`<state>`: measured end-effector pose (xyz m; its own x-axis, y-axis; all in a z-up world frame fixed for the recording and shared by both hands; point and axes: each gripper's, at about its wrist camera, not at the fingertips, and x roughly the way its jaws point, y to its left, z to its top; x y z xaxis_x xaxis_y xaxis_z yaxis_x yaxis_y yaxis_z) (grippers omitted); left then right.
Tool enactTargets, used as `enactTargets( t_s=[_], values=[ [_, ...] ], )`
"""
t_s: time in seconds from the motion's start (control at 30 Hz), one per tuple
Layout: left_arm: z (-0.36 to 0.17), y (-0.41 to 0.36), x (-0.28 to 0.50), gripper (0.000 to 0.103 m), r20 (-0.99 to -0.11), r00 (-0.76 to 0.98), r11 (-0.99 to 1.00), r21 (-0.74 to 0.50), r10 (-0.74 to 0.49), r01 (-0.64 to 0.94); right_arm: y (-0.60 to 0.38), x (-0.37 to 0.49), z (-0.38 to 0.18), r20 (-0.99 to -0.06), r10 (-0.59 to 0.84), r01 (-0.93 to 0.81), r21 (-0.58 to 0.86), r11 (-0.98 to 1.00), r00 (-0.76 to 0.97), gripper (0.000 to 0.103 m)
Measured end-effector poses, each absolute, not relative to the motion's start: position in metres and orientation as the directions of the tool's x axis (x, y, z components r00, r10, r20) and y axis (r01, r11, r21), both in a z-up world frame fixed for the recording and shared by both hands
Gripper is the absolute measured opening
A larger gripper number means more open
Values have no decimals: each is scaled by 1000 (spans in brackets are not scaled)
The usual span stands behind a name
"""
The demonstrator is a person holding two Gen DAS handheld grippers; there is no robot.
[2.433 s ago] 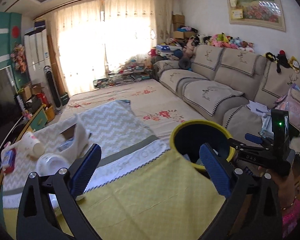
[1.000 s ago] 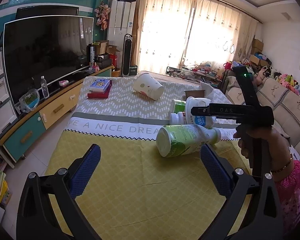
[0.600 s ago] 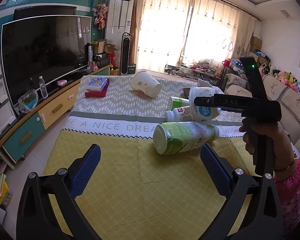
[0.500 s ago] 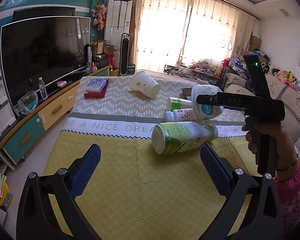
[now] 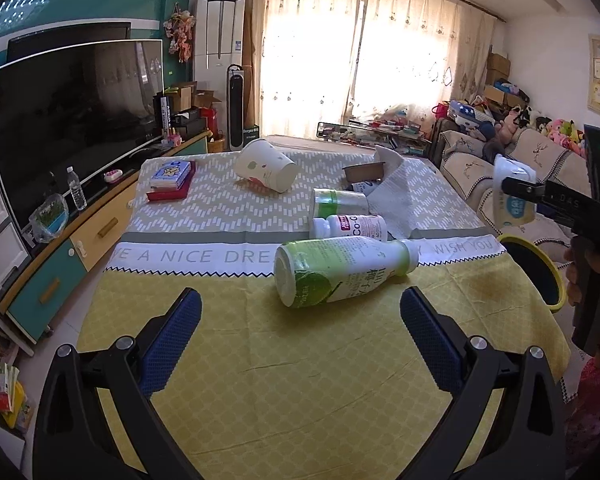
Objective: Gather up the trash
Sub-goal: 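Carry the white cup with the right gripper and drop it into the bin, then grasp the green-labelled milk bottle with the left gripper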
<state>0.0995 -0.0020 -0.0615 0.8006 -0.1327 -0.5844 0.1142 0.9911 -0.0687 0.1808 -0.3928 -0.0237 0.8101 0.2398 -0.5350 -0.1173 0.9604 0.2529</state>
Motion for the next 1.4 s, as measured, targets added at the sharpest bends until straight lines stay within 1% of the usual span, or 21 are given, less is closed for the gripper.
enactTargets(
  t_s=[0.2, 0.33, 0.4, 0.57, 0.6, 0.63, 0.7, 0.9, 1.07, 1.2, 1.3, 1.4],
  values=[
    [-62, -23, 103, 98, -595, 792, 989, -40, -136, 140, -486, 153, -39, -549, 11, 130, 217, 967, 835, 77],
    [-63, -37, 107, 98, -603, 786, 988, -23, -135, 152, -537, 151, -59, -592, -94, 254, 193, 948, 801, 77],
    [-64, -42, 110, 98, -609, 781, 987, -19, -136, 157, -557, 156, -71, -616, -124, 291, 178, 940, 778, 77],
    [-66, -55, 117, 98, -626, 768, 985, -3, -136, 172, -585, 170, -101, -667, -147, 333, 160, 929, 731, 79],
    [-67, -56, 118, 98, -628, 766, 985, 1, -135, 174, -587, 173, -105, -676, -148, 338, 158, 928, 722, 86],
    [-67, -58, 120, 98, -630, 765, 984, 5, -134, 176, -588, 175, -109, -676, -161, 351, 153, 924, 719, 88],
    [-68, -59, 122, 98, -632, 764, 984, 9, -132, 177, -590, 175, -110, -668, -180, 366, 147, 919, 722, 89],
    [-74, -53, 129, 98, -643, 754, 985, 2, -131, 173, -577, 164, -110, -666, -175, 362, 152, 920, 725, 90],
    [-77, -44, 140, 98, -637, 760, 982, 26, -128, 186, -562, 158, -112, -667, -133, 339, 189, 922, 733, 91],
    [-76, -34, 156, 98, -626, 766, 969, 65, -146, 237, -551, 159, -112, -671, -108, 314, 194, 929, 734, 91],
    [-76, -26, 171, 98, -618, 759, 949, 66, -204, 309, -545, 162, -109, -667, -88, 292, 201, 935, 740, 91],
    [-80, -23, 188, 98, -635, 720, 913, 56, -279, 403, -540, 164, -108, -668, -80, 282, 200, 938, 740, 91]
  ],
)
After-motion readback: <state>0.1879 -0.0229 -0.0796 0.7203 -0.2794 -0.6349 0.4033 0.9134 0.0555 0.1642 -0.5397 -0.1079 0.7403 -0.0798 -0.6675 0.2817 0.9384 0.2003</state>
